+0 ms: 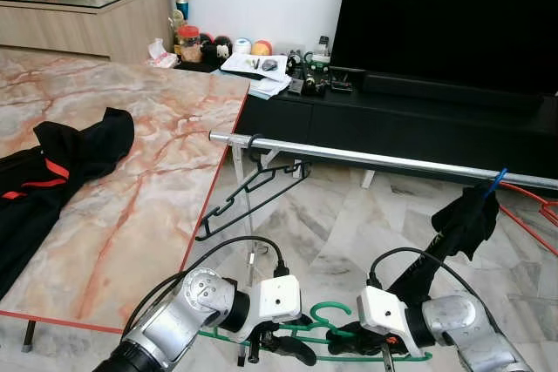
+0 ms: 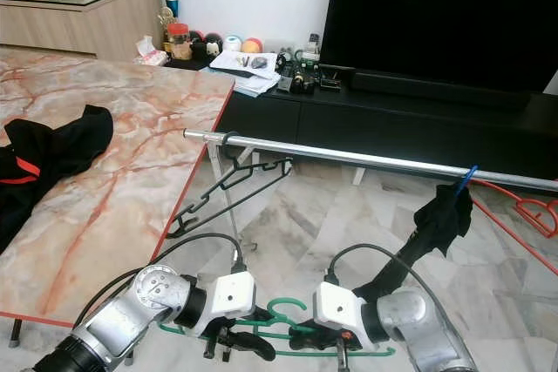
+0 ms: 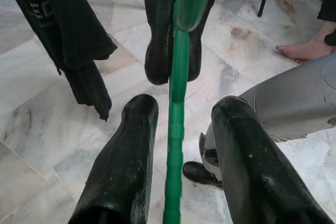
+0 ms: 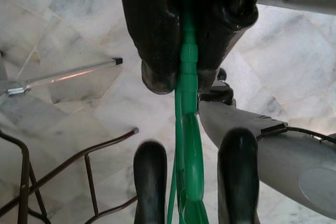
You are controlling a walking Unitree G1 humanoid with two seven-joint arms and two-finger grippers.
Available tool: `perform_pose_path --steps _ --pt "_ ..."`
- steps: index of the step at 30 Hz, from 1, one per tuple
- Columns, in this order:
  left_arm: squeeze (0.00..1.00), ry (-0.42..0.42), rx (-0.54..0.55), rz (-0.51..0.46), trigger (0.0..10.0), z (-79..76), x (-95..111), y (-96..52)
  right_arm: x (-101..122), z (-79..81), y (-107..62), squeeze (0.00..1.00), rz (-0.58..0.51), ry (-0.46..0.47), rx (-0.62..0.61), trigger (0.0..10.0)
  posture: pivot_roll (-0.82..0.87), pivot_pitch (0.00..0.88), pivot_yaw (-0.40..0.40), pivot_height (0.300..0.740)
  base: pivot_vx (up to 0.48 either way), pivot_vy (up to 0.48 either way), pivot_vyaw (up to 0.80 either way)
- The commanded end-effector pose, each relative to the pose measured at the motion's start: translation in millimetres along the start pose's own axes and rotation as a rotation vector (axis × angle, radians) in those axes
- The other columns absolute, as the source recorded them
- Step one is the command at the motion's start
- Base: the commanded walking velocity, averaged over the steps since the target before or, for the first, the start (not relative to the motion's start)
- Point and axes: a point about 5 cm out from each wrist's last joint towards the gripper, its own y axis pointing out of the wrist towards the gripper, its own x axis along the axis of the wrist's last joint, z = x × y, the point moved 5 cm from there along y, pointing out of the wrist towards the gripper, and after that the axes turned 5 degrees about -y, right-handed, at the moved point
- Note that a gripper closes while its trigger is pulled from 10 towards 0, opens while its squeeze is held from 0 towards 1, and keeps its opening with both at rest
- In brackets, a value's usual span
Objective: Hang hanger
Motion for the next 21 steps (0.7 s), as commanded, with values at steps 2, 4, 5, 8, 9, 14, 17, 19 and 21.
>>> perform_pose_path --steps 2,4,5,8,9,14,17,19,21 --pt "0.0 -0.002 -0.009 0.023 6.1 0.4 -2.0 1.1 2.9 0.4 -0.6 0.0 -0.005 -0.007 -0.005 10.0 0.11 0.0 -0.092 0.74 0.0 0.0 0.0" --pt "0.0 0.0 -0.007 0.024 1.7 1.1 -2.1 1.2 3.3 0.4 -0.6 0.0 -0.006 -0.007 -0.007 10.0 0.11 0.0 -0.091 0.74 0.0 0.0 0.0" --pt "0.0 0.0 -0.007 0.024 1.7 1.1 -2.1 1.2 3.3 0.4 -0.6 0.0 -0.006 -0.007 -0.007 10.0 0.11 0.0 -0.091 0.74 0.0 0.0 0.0" --pt "0.0 -0.004 -0.004 0.018 0.0 3.4 -0.7 -0.5 3.1 0.3 -1.5 0.0 -0.004 -0.005 -0.012 10.0 0.11 0.0 -0.091 0.74 0.0 0.0 0.0" --pt "0.0 -0.004 -0.004 0.018 0.0 3.4 -0.7 -0.5 3.1 0.3 -1.5 0.0 -0.004 -0.005 -0.012 10.0 0.11 0.0 -0.091 0.74 0.0 0.0 0.0" --pt "0.0 -0.012 -0.002 0.012 0.0 4.7 0.1 -2.8 2.8 -0.6 -2.7 0.0 -0.003 0.005 -0.02 10.0 0.12 0.0 -0.092 0.74 0.0 0.0 0.0" --pt "0.0 -0.016 -0.002 0.01 0.0 4.8 0.1 -3.3 2.1 -0.6 -3.7 0.0 -0.001 0.008 -0.021 10.0 0.11 0.0 -0.093 0.74 0.0 0.0 0.0" --pt "0.0 -0.017 -0.002 0.01 0.0 5.1 0.0 -3.7 1.5 -0.6 -4.8 0.0 0.001 0.01 -0.022 10.0 0.11 0.0 -0.094 0.74 0.0 0.0 0.0" --pt "0.0 -0.019 -0.001 0.009 0.0 5.8 -0.1 -4.4 0.9 -0.8 -6.4 0.0 0.003 0.013 -0.024 10.0 0.11 0.0 -0.096 0.74 0.0 0.0 0.0"
